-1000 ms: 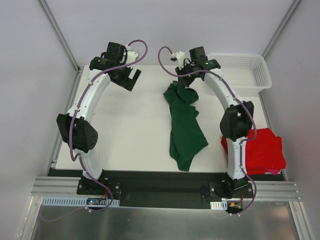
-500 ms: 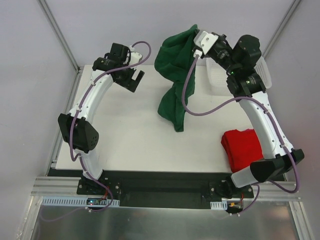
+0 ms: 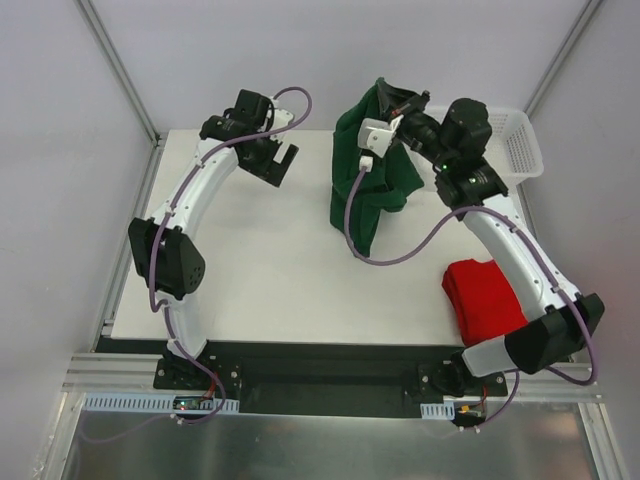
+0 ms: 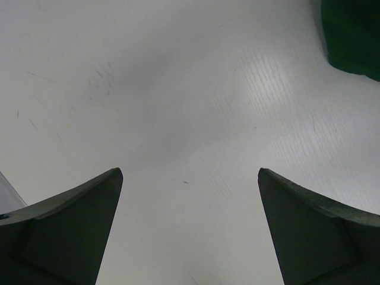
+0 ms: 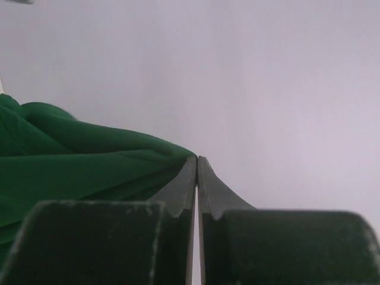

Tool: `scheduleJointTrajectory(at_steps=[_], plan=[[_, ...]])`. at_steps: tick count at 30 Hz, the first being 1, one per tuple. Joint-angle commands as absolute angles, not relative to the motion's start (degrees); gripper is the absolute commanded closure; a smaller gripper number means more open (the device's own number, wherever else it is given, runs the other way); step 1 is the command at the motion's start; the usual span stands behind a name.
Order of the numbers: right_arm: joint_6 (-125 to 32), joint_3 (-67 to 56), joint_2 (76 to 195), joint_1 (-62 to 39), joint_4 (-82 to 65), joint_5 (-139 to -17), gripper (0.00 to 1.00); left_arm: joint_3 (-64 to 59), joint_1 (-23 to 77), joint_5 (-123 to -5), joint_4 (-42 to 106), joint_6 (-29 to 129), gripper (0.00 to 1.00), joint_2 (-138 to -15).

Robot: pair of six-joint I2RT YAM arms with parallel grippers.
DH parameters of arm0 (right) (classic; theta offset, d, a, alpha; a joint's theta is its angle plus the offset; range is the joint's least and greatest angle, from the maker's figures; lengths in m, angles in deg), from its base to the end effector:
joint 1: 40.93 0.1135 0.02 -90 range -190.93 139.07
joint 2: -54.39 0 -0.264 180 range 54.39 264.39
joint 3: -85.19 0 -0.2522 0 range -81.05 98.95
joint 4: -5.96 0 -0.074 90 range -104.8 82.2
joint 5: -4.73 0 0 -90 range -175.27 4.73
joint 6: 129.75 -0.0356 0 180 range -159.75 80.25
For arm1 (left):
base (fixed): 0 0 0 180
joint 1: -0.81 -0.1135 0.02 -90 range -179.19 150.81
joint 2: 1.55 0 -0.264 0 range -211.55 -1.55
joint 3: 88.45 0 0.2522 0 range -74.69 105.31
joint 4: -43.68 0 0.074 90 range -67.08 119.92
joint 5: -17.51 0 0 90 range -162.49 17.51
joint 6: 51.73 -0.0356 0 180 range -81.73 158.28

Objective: Fold and stack the t-shirts

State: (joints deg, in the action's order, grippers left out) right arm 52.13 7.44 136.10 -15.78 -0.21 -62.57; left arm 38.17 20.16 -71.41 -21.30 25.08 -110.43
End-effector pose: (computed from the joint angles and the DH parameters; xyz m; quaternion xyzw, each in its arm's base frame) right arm 0.2853 0.1491 0.4897 -0.5938 0.1814 -0.3252 0.7132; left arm 0.3961 -0.1398 0.3597 0.2642 0.8929 -0.0283 0.3635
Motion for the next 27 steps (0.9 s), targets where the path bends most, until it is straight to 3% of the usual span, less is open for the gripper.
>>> scheduleJointTrajectory(at_steps=[1, 5, 11, 13, 17, 18, 19, 20, 22, 24, 27], plan=[[59.1, 15.8, 141.4, -14.6, 19.6, -64.0, 0.99, 41.2, 22.3, -74.0, -19.9, 26.1, 0.01, -109.3], [54.1, 33.7, 152.3, -13.3, 28.3, -78.7, 0.99, 39.7, 23.9, -76.3, -19.5, 25.6, 0.01, -108.2], [47.8, 11.6, 143.4, -12.3, 19.1, -79.9, 0.99, 37.7, 25.7, -78.2, -19.0, 25.5, 0.01, -107.6], [48.1, 13.8, 145.2, -11.4, 20.9, -82.0, 0.99, 37.4, 26.0, -79.6, -19.1, 25.4, 0.01, -107.5], [49.9, 51.6, 161.2, -12.7, 18.9, -83.5, 0.99, 35.0, 26.0, -83.2, -18.8, 25.5, 0.01, -106.6], [50.3, 73.6, 170.6, -13.7, 15.3, -81.5, 0.99, 34.2, 25.9, -83.2, -18.7, 25.5, 0.01, -106.2], [52.3, 78.1, 172.4, -13.9, 16.3, -75.1, 0.99, 32.8, 26.0, -83.3, -18.6, 25.8, 0.01, -105.5], [58.5, 76.6, 171.9, -13.7, 20.1, -72.4, 0.99, 32.3, 26.0, -83.3, -18.5, 25.8, 0.01, -105.2], [61.0, 53.6, 160.9, -11.8, 35.8, -67.6, 0.99, 31.1, 26.0, -83.6, -18.2, 25.7, 0.01, -104.6], [60.3, 33.8, 149.5, -8.4, 35.5, -69.6, 0.99, 30.4, 26.0, -83.7, -18.1, 26.1, 0.01, -104.6], [53.3, 16.1, 143.1, -5.7, 31.4, -79.8, 0.99, 30.8, 26.0, -82.9, -17.9, 27.0, 0.01, -104.8]])
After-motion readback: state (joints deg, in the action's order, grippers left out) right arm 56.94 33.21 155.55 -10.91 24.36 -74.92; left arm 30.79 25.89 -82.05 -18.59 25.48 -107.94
